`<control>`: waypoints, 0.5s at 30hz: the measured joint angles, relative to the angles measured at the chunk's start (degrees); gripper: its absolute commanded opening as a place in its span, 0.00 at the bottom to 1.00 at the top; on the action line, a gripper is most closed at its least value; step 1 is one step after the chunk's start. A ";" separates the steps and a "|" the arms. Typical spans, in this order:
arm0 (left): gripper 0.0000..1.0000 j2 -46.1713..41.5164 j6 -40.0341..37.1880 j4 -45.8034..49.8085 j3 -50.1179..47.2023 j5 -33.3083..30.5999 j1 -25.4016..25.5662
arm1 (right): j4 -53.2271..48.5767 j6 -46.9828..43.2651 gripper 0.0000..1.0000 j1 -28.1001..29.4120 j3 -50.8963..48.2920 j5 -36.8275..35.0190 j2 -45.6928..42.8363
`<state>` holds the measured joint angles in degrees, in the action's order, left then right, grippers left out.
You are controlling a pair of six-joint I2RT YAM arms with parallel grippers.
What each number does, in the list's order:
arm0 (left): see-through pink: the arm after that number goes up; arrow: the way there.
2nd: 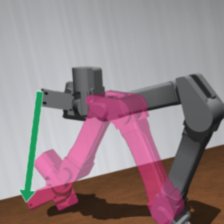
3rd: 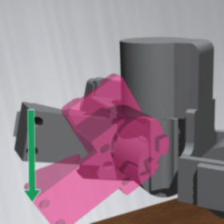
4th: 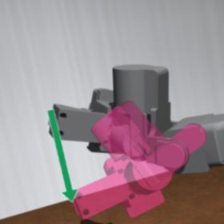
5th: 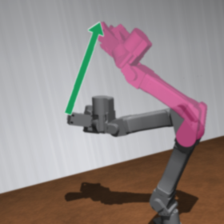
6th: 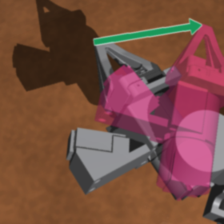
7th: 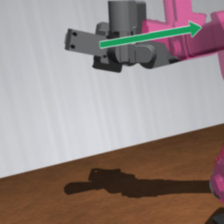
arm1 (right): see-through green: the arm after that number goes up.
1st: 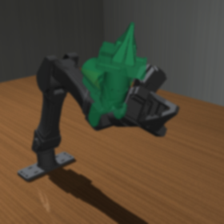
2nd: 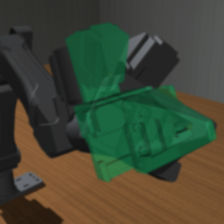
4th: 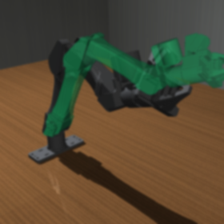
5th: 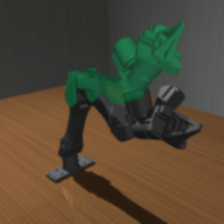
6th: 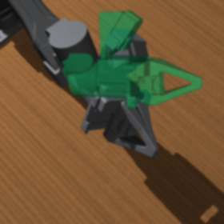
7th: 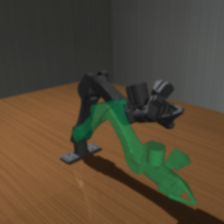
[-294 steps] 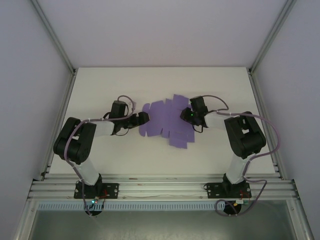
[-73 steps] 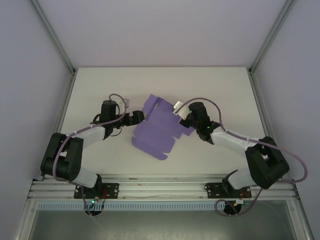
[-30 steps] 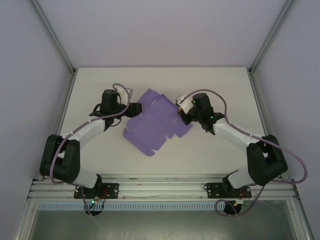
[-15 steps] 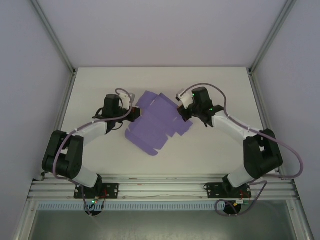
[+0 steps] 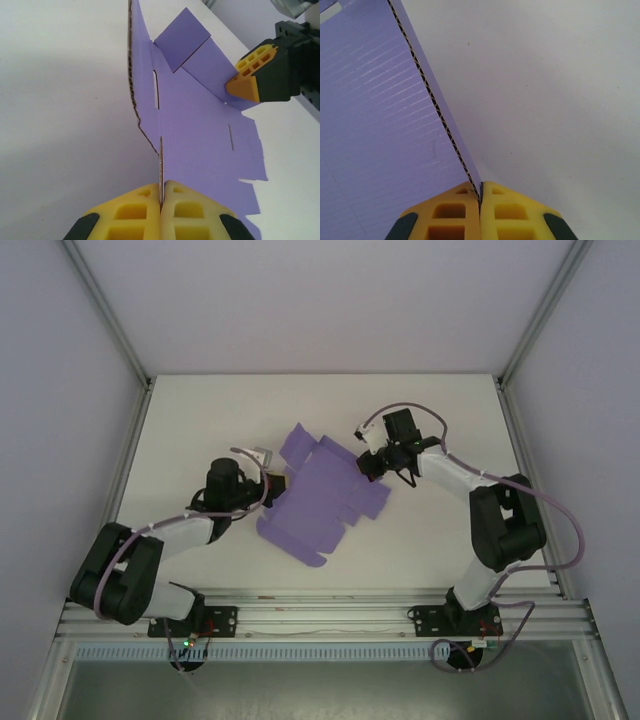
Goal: Assemble paper box
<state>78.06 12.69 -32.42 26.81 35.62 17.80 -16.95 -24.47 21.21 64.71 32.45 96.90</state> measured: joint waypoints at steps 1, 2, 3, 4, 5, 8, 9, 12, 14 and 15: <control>0.00 -0.44 -1.05 0.48 0.00 -1.95 1.36 | -0.04 -0.20 0.00 0.00 0.00 -0.11 0.00; 0.00 -0.76 -2.34 1.31 0.17 -3.96 2.69 | -0.07 -0.33 0.00 -0.04 0.00 -0.33 0.00; 0.00 -1.01 -3.85 2.89 0.74 -6.32 4.13 | -0.15 -0.70 0.00 -0.07 0.00 -0.72 0.00; 0.00 -0.98 -5.44 5.42 1.92 -9.29 5.68 | -0.22 -1.18 0.00 0.00 0.00 -1.40 -0.02; 0.00 -0.76 -6.67 7.78 3.39 -11.96 6.88 | -0.17 -1.73 0.00 0.15 -0.15 -2.25 -0.13; 0.00 0.92 -9.53 13.92 8.46 -18.80 9.31 | 0.11 -3.78 0.00 1.77 -1.60 -6.84 -1.66; 0.00 1.64 -10.45 15.54 9.84 -20.79 9.92 | 0.33 -4.26 0.00 2.54 -2.08 -8.44 -2.36; 0.02 3.91 -13.81 19.26 12.31 -26.56 12.41 | 0.94 -5.25 0.00 4.31 -3.10 -12.04 -4.35; 0.04 6.29 -16.00 21.46 13.90 -30.10 14.93 | 1.33 -5.68 0.00 4.70 -3.56 -13.42 -5.55; 0.07 7.48 -16.94 22.49 14.73 -31.47 16.00 | 1.36 -5.84 0.00 4.81 -3.69 -13.86 -6.05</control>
<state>85.54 -4.25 -9.93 41.54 4.14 33.80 -15.59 -30.30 26.02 61.01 18.59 90.85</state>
